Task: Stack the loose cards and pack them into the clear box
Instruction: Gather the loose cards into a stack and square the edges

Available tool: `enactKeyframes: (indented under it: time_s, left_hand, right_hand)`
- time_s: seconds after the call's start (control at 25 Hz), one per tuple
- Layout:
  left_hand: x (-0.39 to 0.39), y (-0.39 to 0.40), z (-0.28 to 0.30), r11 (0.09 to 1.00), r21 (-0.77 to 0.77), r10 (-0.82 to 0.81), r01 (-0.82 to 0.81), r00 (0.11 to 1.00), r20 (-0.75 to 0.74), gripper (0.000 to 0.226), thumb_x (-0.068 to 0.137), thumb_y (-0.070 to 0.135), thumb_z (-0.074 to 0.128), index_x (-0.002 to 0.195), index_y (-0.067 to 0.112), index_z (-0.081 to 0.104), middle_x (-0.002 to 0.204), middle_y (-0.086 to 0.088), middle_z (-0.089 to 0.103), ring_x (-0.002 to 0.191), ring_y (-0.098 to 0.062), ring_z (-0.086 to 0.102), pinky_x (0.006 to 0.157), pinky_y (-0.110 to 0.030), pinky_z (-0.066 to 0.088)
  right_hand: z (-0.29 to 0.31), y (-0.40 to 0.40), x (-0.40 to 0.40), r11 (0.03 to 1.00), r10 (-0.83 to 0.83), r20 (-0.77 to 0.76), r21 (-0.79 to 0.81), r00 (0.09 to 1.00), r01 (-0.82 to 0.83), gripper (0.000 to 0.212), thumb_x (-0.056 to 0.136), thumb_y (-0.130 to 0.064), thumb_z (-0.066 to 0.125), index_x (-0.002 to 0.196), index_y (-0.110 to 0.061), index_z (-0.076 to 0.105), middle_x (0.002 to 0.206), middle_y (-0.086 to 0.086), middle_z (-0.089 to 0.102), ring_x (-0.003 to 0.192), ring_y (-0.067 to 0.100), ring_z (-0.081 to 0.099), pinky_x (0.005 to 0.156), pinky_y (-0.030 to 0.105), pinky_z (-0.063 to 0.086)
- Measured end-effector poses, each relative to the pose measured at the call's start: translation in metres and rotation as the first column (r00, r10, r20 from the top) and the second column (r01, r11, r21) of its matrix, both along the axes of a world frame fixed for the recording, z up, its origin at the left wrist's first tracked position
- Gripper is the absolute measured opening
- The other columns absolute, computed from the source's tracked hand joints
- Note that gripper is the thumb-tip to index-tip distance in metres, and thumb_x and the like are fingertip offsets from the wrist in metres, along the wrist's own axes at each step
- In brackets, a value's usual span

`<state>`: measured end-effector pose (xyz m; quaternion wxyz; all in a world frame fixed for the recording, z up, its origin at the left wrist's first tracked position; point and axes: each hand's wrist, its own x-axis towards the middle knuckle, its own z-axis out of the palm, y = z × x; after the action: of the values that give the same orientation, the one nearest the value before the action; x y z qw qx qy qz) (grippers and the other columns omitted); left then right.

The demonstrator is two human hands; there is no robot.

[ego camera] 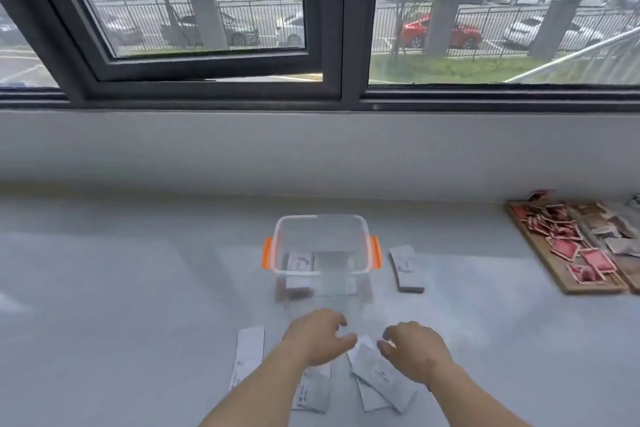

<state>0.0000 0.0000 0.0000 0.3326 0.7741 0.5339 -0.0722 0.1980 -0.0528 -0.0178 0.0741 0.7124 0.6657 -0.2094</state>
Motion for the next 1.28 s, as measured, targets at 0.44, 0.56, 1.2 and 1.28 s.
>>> enactKeyframes:
  time_s: [0.44, 0.56, 1.2, 1.28]
  left_hand:
    - [0.012, -0.011, -0.045, 0.962, -0.248, -0.166, 0.112, 0.963, -0.212, 0.033, 0.082, 0.045, 0.053, 0.104, 0.023, 0.061, 0.122, -0.003, 0.062, 0.113, -0.023, 0.055, 0.091, -0.037, 0.047]
    - [0.016, -0.008, -0.053, 0.981, -0.182, -0.111, 0.072, 0.971, -0.213, 0.041, 0.078, 0.047, 0.058, 0.115, 0.029, 0.06, 0.118, 0.001, 0.061, 0.109, -0.023, 0.057, 0.085, -0.034, 0.046]
    - [0.033, 0.006, -0.089, 0.974, 0.072, -0.201, 0.213, 0.968, -0.149, 0.081, 0.068, 0.042, 0.074, 0.139, 0.034, 0.036, 0.128, -0.002, 0.041, 0.117, -0.025, 0.042, 0.092, -0.039, 0.037]
    - [0.036, 0.008, -0.09, 0.958, 0.06, -0.268, 0.281, 0.949, -0.163, 0.081, 0.07, 0.039, 0.074, 0.14, 0.037, 0.033, 0.128, -0.004, 0.04, 0.115, -0.026, 0.043, 0.092, -0.04, 0.038]
  right_hand:
    - [-0.035, -0.025, 0.011, 0.983, -0.008, 0.049, -0.182, 0.999, 0.017, 0.032, 0.092, -0.041, 0.044, 0.115, -0.026, 0.062, 0.115, 0.002, 0.065, 0.102, 0.025, 0.062, 0.081, 0.031, 0.048]
    - [-0.042, -0.026, 0.013, 0.988, -0.035, 0.075, -0.145, 0.997, 0.045, 0.034, 0.091, -0.042, 0.046, 0.116, -0.024, 0.059, 0.115, 0.0, 0.064, 0.105, 0.023, 0.059, 0.082, 0.032, 0.047]
    - [-0.072, -0.024, -0.008, 0.978, -0.204, -0.067, -0.051, 0.977, 0.201, 0.045, 0.078, -0.048, 0.067, 0.113, -0.028, 0.048, 0.111, -0.003, 0.05, 0.099, 0.021, 0.048, 0.076, 0.034, 0.042]
    - [-0.074, -0.022, -0.006, 0.973, -0.226, -0.098, -0.062, 0.969, 0.22, 0.045, 0.077, -0.047, 0.07, 0.111, -0.028, 0.047, 0.109, -0.004, 0.05, 0.099, 0.021, 0.048, 0.075, 0.034, 0.043]
